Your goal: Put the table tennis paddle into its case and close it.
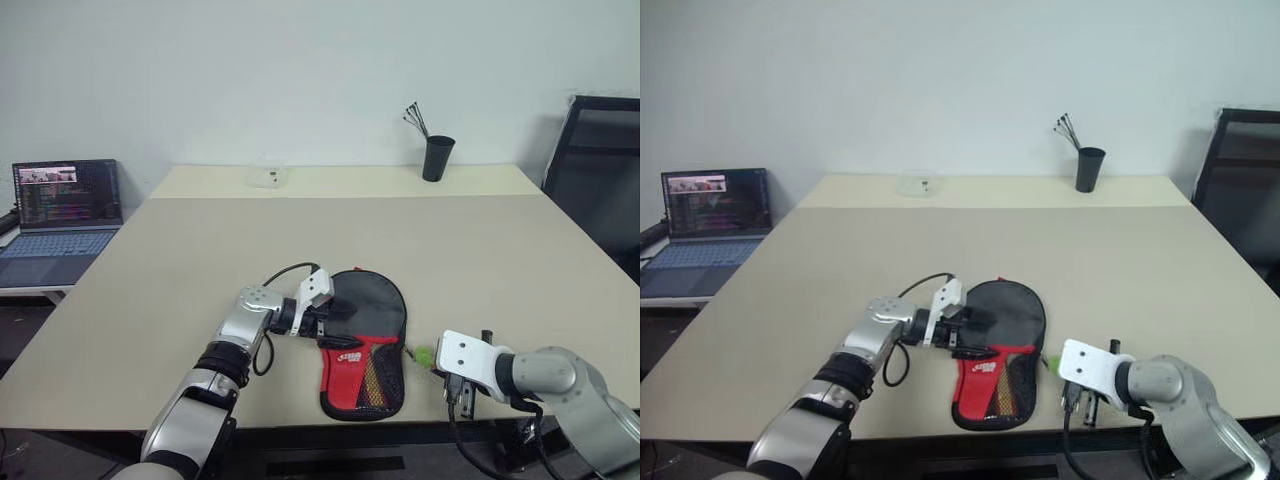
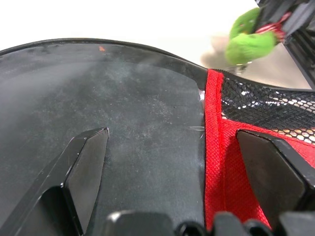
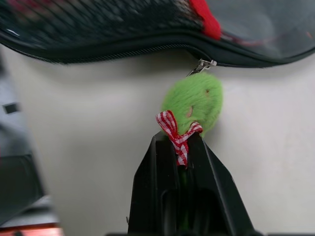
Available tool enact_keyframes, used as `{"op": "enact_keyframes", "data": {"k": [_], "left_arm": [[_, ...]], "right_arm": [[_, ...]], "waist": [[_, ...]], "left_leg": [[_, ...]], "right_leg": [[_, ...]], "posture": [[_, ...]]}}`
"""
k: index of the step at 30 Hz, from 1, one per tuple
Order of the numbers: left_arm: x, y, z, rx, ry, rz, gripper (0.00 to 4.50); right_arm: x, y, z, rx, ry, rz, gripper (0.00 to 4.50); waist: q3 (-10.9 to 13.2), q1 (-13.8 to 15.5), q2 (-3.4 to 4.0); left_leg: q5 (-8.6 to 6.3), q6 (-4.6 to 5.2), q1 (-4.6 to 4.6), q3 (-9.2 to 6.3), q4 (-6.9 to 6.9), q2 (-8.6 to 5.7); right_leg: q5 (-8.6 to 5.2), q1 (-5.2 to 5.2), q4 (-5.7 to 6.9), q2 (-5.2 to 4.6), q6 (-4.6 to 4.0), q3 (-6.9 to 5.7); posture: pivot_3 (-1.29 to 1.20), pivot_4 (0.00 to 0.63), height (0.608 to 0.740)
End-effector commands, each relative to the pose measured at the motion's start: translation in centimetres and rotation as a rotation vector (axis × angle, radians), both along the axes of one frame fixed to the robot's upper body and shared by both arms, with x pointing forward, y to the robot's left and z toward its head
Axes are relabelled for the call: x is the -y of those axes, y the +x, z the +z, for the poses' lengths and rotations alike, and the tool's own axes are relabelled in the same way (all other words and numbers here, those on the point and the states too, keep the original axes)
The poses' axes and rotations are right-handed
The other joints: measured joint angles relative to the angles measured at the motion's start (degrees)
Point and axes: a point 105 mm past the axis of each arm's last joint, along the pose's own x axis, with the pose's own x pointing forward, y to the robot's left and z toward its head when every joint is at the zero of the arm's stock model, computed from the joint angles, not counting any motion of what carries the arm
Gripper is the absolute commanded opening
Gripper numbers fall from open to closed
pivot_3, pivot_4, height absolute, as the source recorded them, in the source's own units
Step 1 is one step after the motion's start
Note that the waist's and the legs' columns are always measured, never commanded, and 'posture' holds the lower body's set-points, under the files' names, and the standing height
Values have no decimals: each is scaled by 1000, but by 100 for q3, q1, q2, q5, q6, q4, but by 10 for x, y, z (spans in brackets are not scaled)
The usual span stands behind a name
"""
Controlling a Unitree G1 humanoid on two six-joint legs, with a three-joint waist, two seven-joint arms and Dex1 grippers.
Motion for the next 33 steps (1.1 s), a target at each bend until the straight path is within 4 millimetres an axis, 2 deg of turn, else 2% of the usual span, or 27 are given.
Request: {"op": "enact_keyframes", "data": {"k": [1,6,11,14,19,22,25,31,33], "left_arm": [[-6,-14,-37,-148,103,-1,4500],[-5,-12,-36,-145,106,2,4500],[-5,-10,-35,-139,109,4,4500],[-6,-10,-34,-136,108,7,4500],[-5,-10,-35,-130,107,9,4500],[-4,-10,-35,-125,103,11,4500],[-3,-9,-34,-122,99,11,4500],[0,-8,-32,-113,90,12,4500],[2,-8,-30,-107,81,11,4500]], "right_arm": [[-7,-29,6,-124,34,102,15],[-14,-66,-2,-272,30,258,15],[-27,-87,-2,-318,55,358,15],[-30,-85,0,-308,66,367,15],[-24,-77,0,-307,57,337,15],[-24,-76,5,-311,80,322,693],[-28,-78,13,-331,145,305,1695],[-26,-53,43,-264,307,178,3709],[-21,-34,53,-226,353,100,3709]], "waist": [[0,10,1],[-2,5,-4],[-6,-2,-5],[-9,0,-4],[-9,0,-5],[-10,-1,-6],[-10,-1,-6],[-12,-8,-8],[-13,-8,-8]], "left_leg": [[-6,0,-3,-1,0,-2],[-22,4,-4,-4,3,-11],[-22,4,6,-11,10,-11],[-22,4,4,-12,7,-12],[-22,4,2,-12,7,-19],[-22,4,4,-13,7,-18],[-22,4,4,-15,8,-18],[-21,4,6,-17,13,-18],[-21,4,7,-19,13,-19]], "right_leg": [[0,4,-10,-3,0,-2],[-6,20,-30,-10,13,-5],[-17,25,-26,-14,-6,-12],[-20,27,-29,-17,-9,-13],[-8,27,-29,-22,14,-13],[-9,27,-28,-23,12,-14],[-10,28,-26,-23,11,-15],[-10,30,-24,-26,10,-12],[-12,30,-24,-28,7,-10]], "posture": [[0,150,740],[0,150,740],[0,150,740],[0,150,740],[0,150,740],[0,150,740],[0,150,740],[0,150,740],[0,150,740]]}}
